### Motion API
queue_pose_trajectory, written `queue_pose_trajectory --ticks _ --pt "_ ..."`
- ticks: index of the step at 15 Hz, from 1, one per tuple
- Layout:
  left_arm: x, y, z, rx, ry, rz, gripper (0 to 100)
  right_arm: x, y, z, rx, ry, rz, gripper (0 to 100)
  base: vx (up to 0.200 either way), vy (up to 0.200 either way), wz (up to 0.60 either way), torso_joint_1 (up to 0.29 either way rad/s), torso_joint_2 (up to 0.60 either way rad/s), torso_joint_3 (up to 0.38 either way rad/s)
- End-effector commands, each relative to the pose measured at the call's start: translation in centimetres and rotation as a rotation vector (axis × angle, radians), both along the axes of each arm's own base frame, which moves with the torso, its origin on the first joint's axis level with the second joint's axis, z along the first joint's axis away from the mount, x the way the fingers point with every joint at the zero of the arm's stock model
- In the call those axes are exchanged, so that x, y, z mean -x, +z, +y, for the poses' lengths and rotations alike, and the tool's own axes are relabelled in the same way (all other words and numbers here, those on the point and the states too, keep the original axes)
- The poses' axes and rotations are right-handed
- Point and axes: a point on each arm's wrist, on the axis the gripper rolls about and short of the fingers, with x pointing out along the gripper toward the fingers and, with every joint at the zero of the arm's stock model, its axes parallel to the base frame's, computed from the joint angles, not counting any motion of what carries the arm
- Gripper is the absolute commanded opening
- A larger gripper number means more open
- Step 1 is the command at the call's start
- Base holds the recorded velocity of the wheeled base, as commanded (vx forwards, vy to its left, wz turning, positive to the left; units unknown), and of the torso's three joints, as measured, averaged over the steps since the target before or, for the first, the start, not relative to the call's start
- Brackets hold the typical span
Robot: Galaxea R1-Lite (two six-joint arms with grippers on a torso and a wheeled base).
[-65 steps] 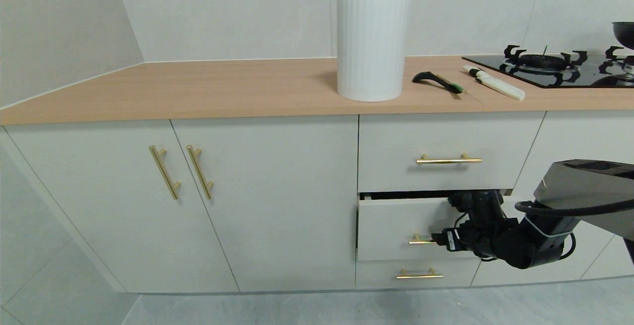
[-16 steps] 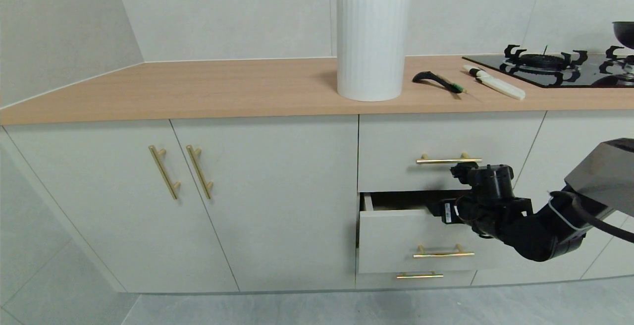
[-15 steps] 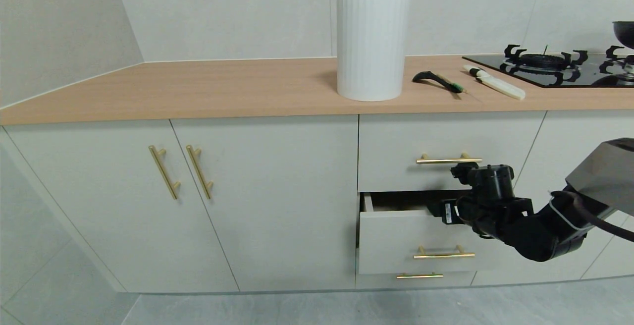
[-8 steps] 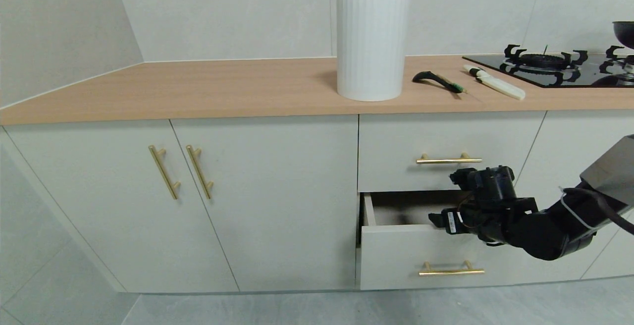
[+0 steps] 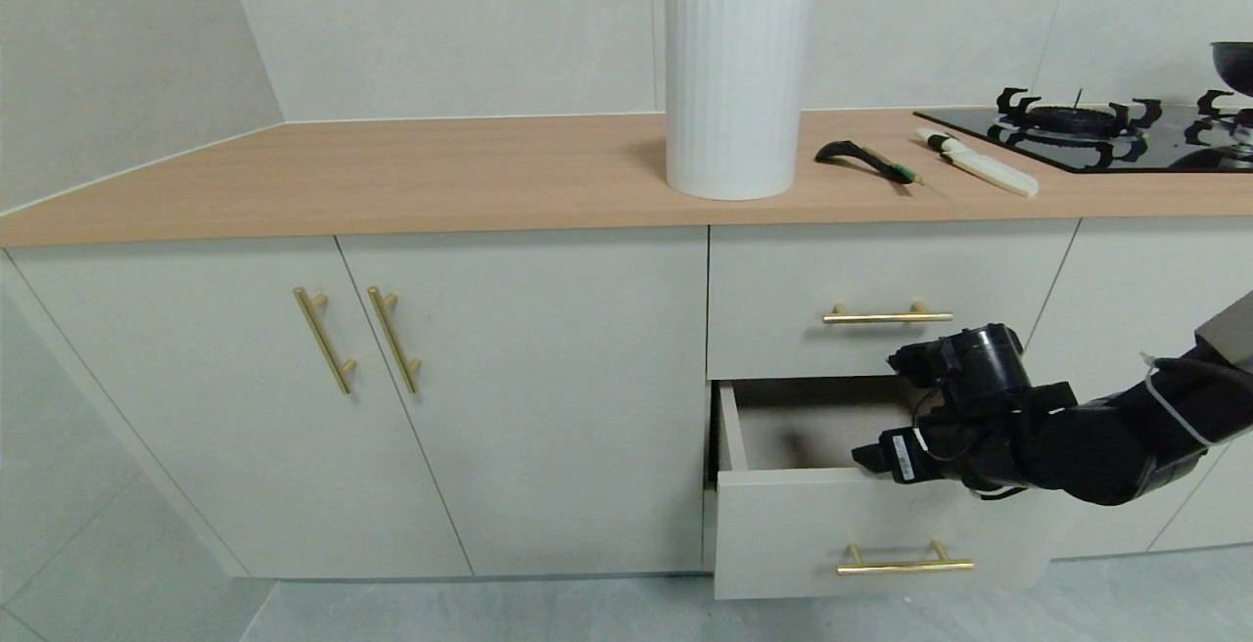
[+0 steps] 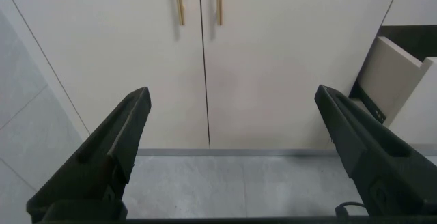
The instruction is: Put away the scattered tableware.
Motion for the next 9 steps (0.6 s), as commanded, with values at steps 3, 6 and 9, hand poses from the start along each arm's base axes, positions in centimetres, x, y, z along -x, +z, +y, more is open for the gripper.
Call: queue_pose_trajectory --ticks 3,6,9 --pt "0.0 0.0 0.0 0.0 0.001 0.001 100 0.9 1.9 -0.1 0.012 0.028 -0.007 100 0.0 0.0 0.0 0.0 0.0 0.0" --pt "0.0 0.0 0.0 0.0 -0.001 0.001 100 2.0 2.1 0.4 0.043 0.06 0.062 100 0.0 0.0 0.0 0.0 0.0 0.0" --pt "0.0 0.0 0.0 0.0 0.001 0.001 100 2.6 1.8 0.8 0.078 0.096 0.119 100 0.0 0.0 0.0 0.0 0.0 0.0"
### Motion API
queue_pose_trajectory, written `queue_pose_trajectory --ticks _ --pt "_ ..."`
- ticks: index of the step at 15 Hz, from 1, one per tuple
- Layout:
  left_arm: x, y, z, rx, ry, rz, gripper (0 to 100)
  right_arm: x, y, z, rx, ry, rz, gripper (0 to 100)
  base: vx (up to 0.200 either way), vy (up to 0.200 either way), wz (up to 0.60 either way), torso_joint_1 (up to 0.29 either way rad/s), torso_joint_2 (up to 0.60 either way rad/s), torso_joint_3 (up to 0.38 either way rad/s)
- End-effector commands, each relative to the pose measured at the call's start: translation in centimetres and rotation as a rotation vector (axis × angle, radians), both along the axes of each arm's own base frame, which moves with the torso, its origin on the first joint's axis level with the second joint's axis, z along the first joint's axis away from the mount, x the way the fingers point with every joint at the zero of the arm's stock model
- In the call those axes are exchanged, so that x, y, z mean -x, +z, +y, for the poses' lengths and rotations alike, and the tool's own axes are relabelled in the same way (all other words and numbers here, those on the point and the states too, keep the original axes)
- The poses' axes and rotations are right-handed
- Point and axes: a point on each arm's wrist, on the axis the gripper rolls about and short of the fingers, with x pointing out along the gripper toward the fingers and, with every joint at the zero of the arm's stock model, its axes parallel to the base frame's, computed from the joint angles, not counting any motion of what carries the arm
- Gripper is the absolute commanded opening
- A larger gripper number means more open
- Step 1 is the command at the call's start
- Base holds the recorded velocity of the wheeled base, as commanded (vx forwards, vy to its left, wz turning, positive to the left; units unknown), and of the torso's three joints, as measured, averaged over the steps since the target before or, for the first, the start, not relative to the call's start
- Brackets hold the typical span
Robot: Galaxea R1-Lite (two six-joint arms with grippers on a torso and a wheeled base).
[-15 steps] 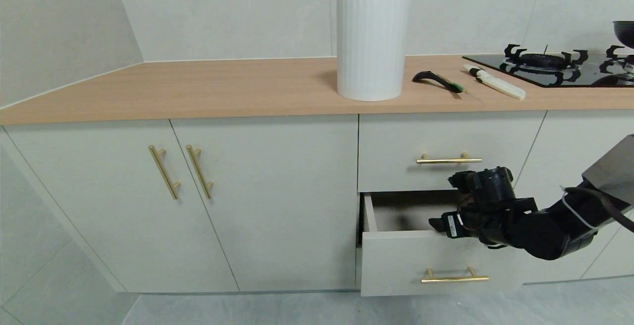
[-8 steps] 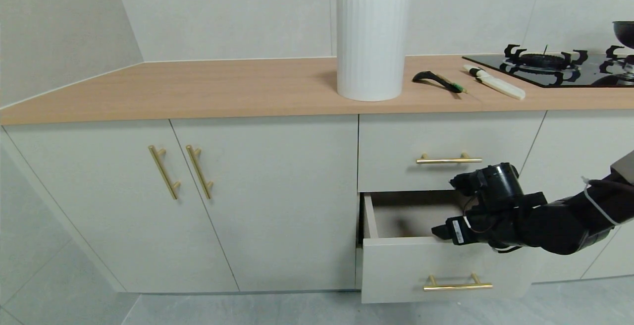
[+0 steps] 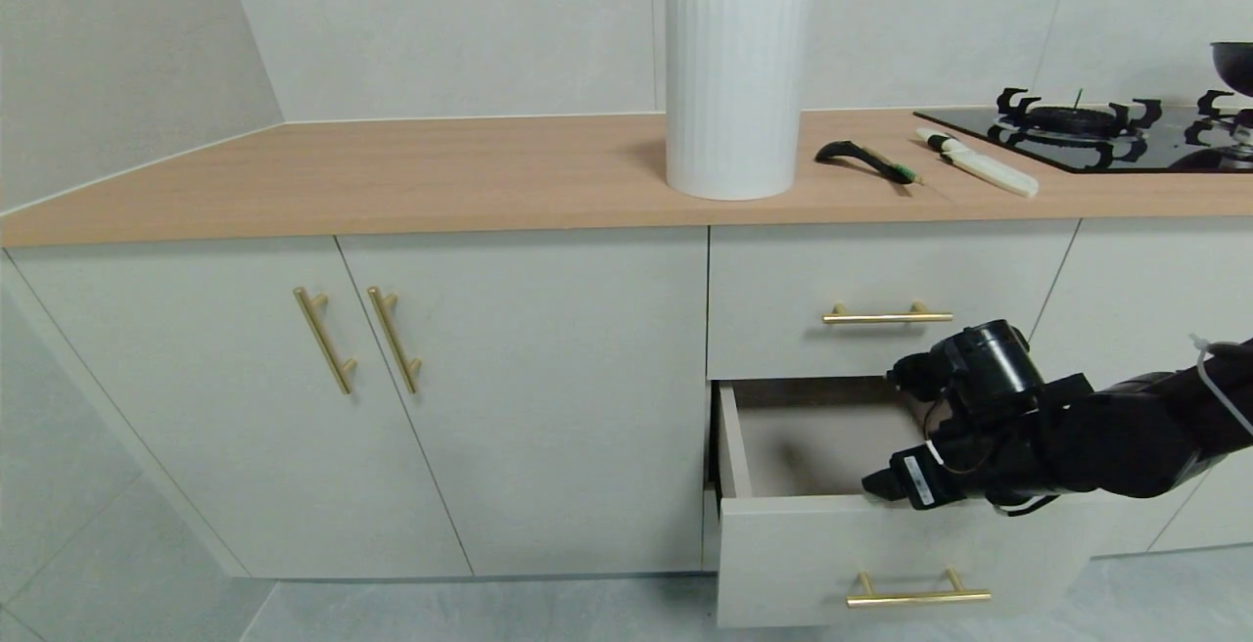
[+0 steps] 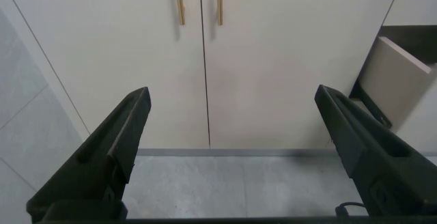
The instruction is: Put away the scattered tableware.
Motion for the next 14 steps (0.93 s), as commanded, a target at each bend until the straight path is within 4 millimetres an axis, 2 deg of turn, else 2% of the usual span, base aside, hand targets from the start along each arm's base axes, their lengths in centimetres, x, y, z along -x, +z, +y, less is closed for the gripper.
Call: queue_pose_trajectory --ticks 1,6,14 --pt "0.0 0.0 0.0 0.0 0.001 0.001 100 0.3 0.3 0.1 0.018 0.022 0.007 100 0.0 0.0 0.0 0.0 0.0 0.0" --pt "0.0 0.0 0.0 0.0 0.001 0.001 100 2.1 1.2 0.4 0.08 0.062 0.154 100 0.0 0.0 0.0 0.0 0.0 0.0" --pt "0.0 0.0 0.0 0.0 0.001 0.002 100 4.4 0.9 0.7 0.184 0.15 0.319 100 0.0 0.0 0.0 0.0 0.0 0.0"
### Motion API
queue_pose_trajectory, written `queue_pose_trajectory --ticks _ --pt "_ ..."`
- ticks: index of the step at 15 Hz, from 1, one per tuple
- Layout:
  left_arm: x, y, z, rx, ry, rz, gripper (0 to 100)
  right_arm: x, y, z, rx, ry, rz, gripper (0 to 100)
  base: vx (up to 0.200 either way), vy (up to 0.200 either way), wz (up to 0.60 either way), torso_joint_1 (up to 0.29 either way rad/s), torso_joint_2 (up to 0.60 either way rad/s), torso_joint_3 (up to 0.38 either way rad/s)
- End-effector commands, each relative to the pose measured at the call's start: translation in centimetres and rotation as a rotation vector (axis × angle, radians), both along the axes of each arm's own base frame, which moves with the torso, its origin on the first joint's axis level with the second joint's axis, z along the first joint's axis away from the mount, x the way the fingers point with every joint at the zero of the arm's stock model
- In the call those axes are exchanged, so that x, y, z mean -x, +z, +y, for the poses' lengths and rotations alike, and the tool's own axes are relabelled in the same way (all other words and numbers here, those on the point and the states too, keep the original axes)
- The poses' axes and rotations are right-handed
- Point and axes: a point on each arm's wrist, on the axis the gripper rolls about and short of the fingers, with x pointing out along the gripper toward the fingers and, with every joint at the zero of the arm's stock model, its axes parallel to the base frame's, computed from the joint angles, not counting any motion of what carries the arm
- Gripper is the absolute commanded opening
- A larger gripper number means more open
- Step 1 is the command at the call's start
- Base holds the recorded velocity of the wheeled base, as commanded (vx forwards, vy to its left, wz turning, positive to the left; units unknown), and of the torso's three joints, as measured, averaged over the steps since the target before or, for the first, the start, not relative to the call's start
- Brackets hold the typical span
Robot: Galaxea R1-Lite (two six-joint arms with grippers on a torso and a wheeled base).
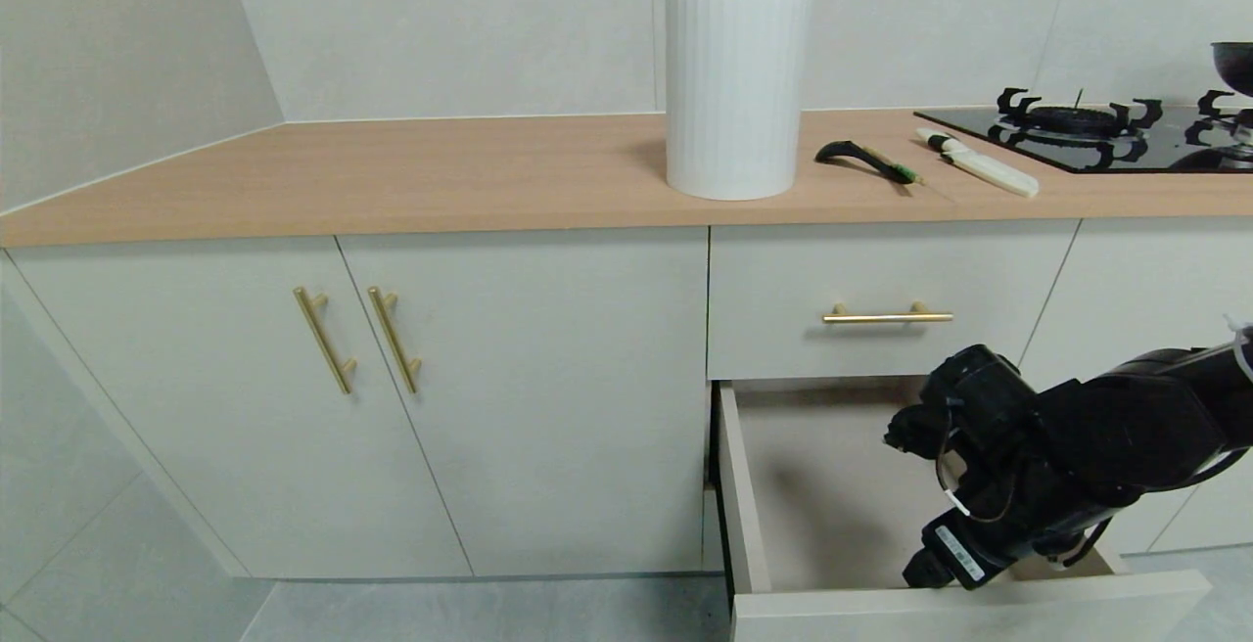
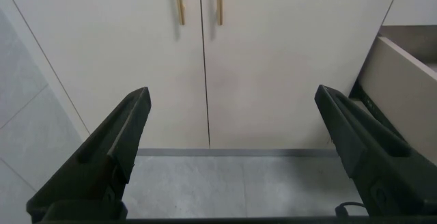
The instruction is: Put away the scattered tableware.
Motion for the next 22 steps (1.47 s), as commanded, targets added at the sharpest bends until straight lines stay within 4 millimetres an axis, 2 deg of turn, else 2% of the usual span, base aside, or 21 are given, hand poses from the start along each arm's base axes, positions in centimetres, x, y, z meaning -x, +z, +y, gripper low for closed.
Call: queue_pose_trajectory --ticks 1,8,12,13,17,22 --pt "0.0 0.0 0.0 0.0 0.001 0.001 100 0.5 0.1 0.2 0.014 0.023 0.023 100 0.0 0.0 0.0 0.0 0.0 0.0" --pt "0.0 0.0 0.0 0.0 0.001 0.001 100 1.5 -0.3 0.4 0.07 0.067 0.086 100 0.0 0.0 0.0 0.0 0.0 0.0" --pt "0.0 0.0 0.0 0.0 0.001 0.003 100 1.2 -0.1 0.5 0.059 0.056 0.066 100 0.0 0.0 0.0 0.0 0.0 0.0" --pt "0.0 0.0 0.0 0.0 0.001 0.001 100 0.8 0.2 0.6 0.05 0.048 0.046 100 0.0 0.0 0.0 0.0 0.0 0.0" --pt "0.0 0.0 0.0 0.0 0.001 0.001 100 -0.9 4.3 -0.5 -0.094 -0.115 -0.144 100 0.0 0.0 0.0 0.0 0.0 0.0" --pt "0.0 0.0 0.0 0.0 -0.001 0.001 100 -0.9 5.6 -1.7 -0.18 -0.145 -0.34 100 0.0 0.0 0.0 0.0 0.0 0.0"
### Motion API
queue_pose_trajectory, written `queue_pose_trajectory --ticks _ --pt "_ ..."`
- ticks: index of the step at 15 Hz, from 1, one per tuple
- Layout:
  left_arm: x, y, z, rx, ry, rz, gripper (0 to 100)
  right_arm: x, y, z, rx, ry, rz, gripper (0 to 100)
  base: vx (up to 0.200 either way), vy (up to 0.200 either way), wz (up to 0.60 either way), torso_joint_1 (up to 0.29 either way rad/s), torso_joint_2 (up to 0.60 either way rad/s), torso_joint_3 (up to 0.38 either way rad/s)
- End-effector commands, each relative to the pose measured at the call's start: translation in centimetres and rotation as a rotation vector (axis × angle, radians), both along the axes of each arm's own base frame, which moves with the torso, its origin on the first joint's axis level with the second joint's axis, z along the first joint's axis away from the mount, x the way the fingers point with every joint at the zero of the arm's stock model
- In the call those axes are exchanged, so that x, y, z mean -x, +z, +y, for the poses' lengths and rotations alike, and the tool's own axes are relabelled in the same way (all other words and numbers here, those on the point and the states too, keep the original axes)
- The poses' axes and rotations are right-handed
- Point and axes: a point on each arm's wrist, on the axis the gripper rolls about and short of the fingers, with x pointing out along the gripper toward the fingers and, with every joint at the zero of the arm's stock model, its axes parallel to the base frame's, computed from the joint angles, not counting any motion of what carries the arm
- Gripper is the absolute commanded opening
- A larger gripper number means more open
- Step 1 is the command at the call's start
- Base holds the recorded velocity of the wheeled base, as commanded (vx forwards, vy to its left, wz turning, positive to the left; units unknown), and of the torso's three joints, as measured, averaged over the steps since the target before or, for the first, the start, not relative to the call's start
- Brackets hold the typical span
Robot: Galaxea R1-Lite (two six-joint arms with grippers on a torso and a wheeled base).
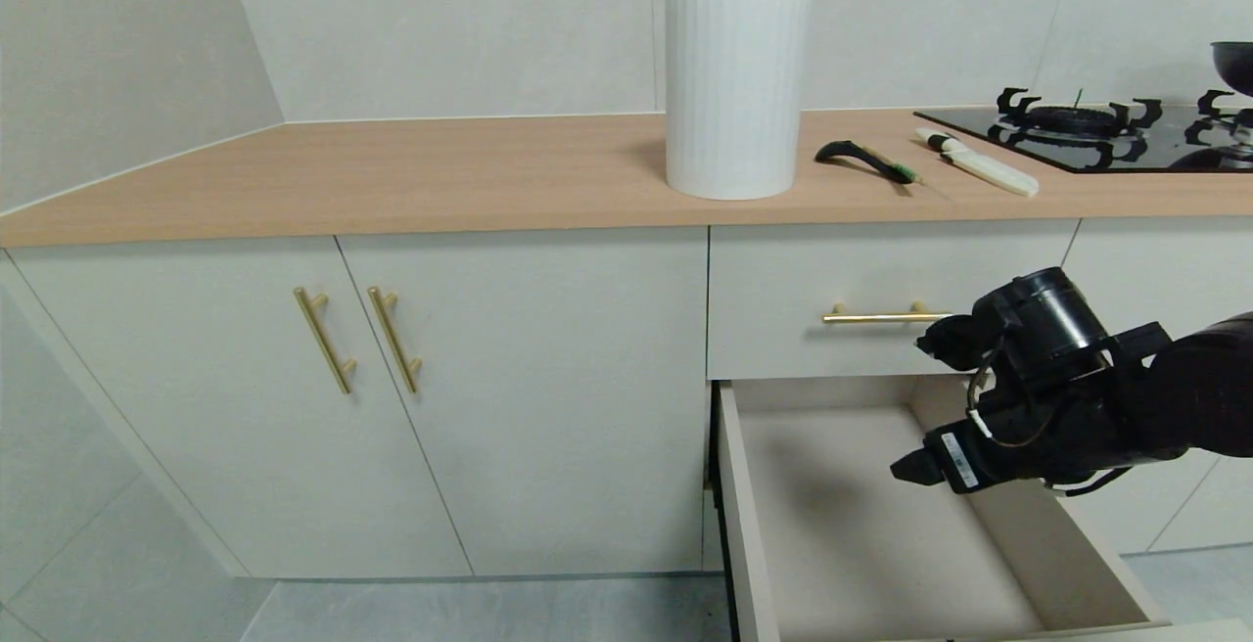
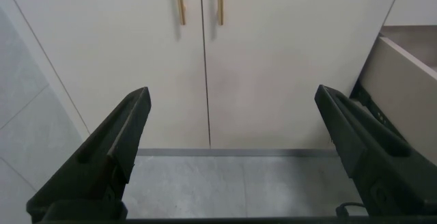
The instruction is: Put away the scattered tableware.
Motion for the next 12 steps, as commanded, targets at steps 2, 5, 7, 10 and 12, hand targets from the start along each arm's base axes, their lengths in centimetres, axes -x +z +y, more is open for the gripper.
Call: queue_pose_trajectory --ticks 2,5,7,10,12 --pt "0.0 0.0 0.0 0.0 0.001 0.001 100 0.4 0.6 -0.6 -0.011 -0.013 -0.037 100 0.0 0.0 0.0 0.0 0.0 0.0" --pt "0.0 0.0 0.0 0.0 0.001 0.001 100 0.4 0.8 -0.6 -0.017 -0.016 -0.059 100 0.0 0.0 0.0 0.0 0.0 0.0" --pt "0.0 0.0 0.0 0.0 0.001 0.001 100 0.7 1.2 -0.9 -0.023 -0.022 -0.083 100 0.0 0.0 0.0 0.0 0.0 0.0" --pt "0.0 0.0 0.0 0.0 0.001 0.001 100 0.4 1.5 -1.4 -0.029 -0.042 -0.108 100 0.0 0.0 0.0 0.054 -0.24 -0.193" --pt "0.0 0.0 0.0 0.0 0.001 0.001 100 0.5 1.7 -1.5 -0.032 -0.042 -0.117 100 0.0 0.0 0.0 0.11 -0.26 -0.285"
